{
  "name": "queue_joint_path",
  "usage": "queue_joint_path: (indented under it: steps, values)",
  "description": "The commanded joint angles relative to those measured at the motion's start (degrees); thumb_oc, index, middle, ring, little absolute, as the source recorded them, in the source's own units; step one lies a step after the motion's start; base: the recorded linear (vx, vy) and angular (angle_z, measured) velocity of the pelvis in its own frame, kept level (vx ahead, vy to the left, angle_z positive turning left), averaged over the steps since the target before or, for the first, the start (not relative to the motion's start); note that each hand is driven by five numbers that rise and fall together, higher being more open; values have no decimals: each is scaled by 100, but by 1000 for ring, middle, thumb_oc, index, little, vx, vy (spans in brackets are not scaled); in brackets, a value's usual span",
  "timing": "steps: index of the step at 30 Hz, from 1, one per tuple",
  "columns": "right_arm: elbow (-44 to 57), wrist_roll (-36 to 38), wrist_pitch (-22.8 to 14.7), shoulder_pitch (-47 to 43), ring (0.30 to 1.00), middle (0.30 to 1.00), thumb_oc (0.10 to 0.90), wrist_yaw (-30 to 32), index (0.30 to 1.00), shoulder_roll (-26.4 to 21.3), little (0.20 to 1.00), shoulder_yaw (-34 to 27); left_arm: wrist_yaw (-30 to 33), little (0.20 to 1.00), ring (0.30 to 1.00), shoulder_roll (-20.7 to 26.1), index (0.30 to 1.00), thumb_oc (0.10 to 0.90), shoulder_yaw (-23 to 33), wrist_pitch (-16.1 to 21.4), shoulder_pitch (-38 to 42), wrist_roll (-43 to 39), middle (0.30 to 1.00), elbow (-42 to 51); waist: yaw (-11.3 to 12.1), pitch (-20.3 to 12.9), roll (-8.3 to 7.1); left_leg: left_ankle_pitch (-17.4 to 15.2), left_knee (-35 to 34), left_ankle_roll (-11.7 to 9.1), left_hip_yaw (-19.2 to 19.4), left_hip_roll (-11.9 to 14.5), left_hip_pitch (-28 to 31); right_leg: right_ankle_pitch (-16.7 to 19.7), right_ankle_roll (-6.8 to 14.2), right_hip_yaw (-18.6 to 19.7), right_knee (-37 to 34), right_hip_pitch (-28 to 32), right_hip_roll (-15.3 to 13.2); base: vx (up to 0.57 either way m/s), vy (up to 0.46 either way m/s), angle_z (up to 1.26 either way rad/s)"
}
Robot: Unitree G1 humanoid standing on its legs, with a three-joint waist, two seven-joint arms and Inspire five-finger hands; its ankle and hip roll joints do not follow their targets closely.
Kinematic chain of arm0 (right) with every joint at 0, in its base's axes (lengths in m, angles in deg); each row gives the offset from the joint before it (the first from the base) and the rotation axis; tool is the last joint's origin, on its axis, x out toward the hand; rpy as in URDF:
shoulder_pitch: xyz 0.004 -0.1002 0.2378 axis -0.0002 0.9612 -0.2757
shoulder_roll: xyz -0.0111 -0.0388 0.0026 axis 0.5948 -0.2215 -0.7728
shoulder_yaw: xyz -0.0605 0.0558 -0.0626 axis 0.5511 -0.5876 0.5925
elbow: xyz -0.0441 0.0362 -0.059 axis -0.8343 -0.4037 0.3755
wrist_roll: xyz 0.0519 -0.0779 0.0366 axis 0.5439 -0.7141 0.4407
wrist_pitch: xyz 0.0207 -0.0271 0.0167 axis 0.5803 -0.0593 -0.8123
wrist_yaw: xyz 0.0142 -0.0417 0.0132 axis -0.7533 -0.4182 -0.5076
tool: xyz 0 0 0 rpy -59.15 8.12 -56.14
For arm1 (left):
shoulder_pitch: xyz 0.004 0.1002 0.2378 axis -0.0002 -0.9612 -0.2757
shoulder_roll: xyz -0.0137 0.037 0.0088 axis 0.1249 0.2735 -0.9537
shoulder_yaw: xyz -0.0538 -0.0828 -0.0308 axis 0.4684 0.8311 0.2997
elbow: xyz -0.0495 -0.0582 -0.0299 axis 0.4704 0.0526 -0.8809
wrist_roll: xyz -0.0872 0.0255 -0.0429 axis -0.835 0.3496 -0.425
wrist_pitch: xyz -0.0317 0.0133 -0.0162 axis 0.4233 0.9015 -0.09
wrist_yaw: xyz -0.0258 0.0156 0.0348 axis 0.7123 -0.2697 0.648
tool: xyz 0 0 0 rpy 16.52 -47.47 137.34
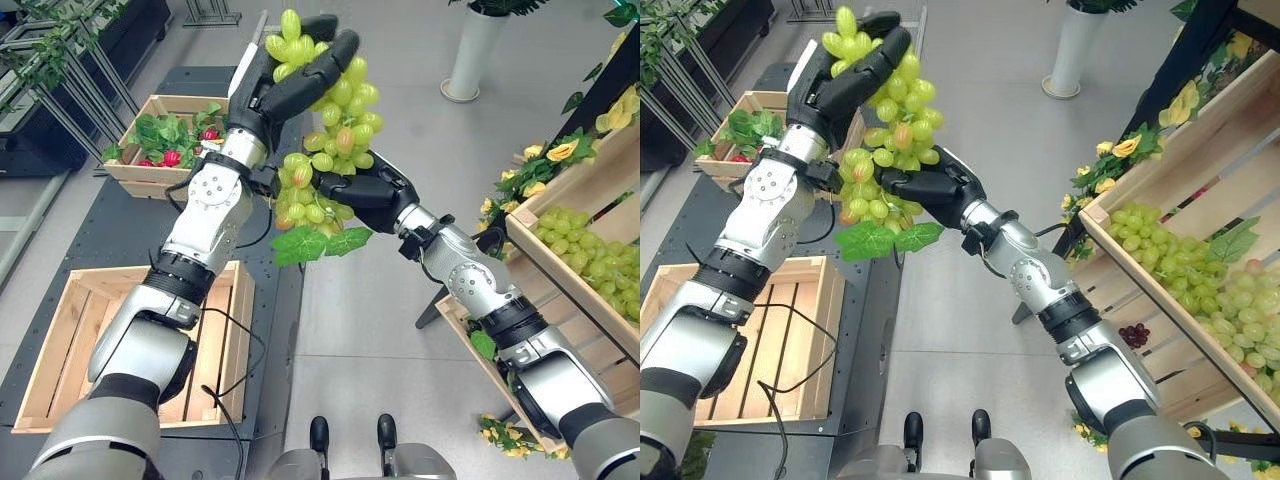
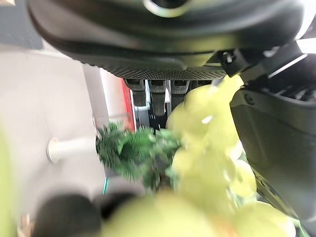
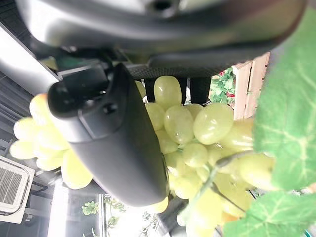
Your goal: Pick up the fruits from the basket on one side to the basket on the other side
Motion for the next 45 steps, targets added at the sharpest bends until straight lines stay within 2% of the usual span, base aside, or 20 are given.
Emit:
queue_joint_path:
  steps: [1, 11, 16, 18, 22, 26, 31, 35, 37, 42, 45]
  values:
    - [-32, 87, -1266, -22, 300, 300, 400, -73, 300, 543, 300, -445, 57, 900, 900, -168, 900, 800, 136, 202, -204, 82, 900, -943, -90, -1750, 19, -653, 8, -142, -85, -147, -28, -269, -156, -77, 10, 18, 159, 0, 0, 0]
    - [193, -161, -1368, 645, 300, 300, 400, -187, 300, 62, 300, -963, -61, 900, 900, 60, 900, 800, 776, 631, -1170, 128, 900, -907, -113, -1711, -22, -680, 8, -133, -55, -147, 15, -249, -145, -35, 10, 30, 161, 0, 0, 0]
    - [159, -848, -1369, 1000, 300, 300, 400, -138, 300, -140, 300, -1126, -6, 900, 900, -25, 900, 800, 1131, 830, -1628, -80, 900, -790, -114, -1684, -51, -688, 8, -134, -52, -142, 43, -238, -134, -46, 10, 51, 151, 4, 11, -4]
    - [317, -1627, -1244, 1448, 300, 300, 400, -16, 300, -398, 300, -1291, -21, 900, 900, -179, 900, 800, 1381, 877, -2185, 138, 900, -469, -127, -1643, -86, -689, 8, -117, -44, -145, 53, -219, -126, -11, 10, 54, 151, 8, 11, -3]
    - [629, -1854, -1155, 1930, 300, 300, 400, -4, 300, -569, 300, -1504, -126, 900, 900, -448, 900, 800, 1487, 877, -2794, 302, 900, -137, -143, -1576, -124, -700, 8, -83, -73, -161, 55, -200, -124, 19, 10, 45, 159, 2, 9, -2]
    - [977, -2147, -1110, 2457, 300, 300, 400, -61, 300, -473, 300, -1761, -339, 900, 900, -854, 900, 800, 1442, 940, -3498, 496, 900, 169, -162, -1521, -160, -722, 8, -54, -23, -157, 86, -184, -106, 71, 10, 55, 168, 13, 15, -3]
    - [1573, -2440, -997, 3208, 300, 300, 400, -396, 300, -650, 300, -2080, -429, 900, 900, -1297, 900, 800, 1505, 919, -4307, 202, 900, 340, -243, -1440, -226, -752, 8, -22, 139, -137, 123, -134, -84, 193, 10, 29, 195, 27, 39, -6]
    - [1936, -2165, -680, 3429, 300, 300, 400, -585, 300, -779, 300, -2202, -405, 900, 900, -1618, 900, 800, 1372, 794, -4595, 73, 900, 210, -303, -1374, -300, -778, 8, -8, 261, -120, 136, -91, -68, 264, 10, 5, 219, 12, 33, -22]
    - [2174, -1987, -411, 3527, 300, 300, 400, -567, 300, -920, 300, -2362, -372, 900, 900, -1822, 900, 800, 1128, 717, -4741, 304, 900, 32, -374, -1370, -373, -805, 8, -9, 358, -113, 145, -43, -53, 357, 10, -22, 256, 42, 30, -24]
    - [2694, -1870, -382, 3971, 300, 300, 400, -729, 300, -1120, 300, -2583, -302, 900, 900, -1881, 900, 800, 601, 653, -4912, 928, 900, 25, -543, -1381, -462, -814, 8, 16, 552, -88, 102, 61, 9, 552, 10, -138, 287, 23, 28, -16]
    - [2873, -1631, -408, 4111, 300, 300, 400, -842, 300, -1142, 300, -2634, -292, 900, 900, -1813, 900, 800, 487, 556, -4955, 946, 900, 35, -602, -1362, -478, -815, 8, 34, 615, -86, 90, 95, 31, 634, 10, -176, 295, 3, 22, -28]
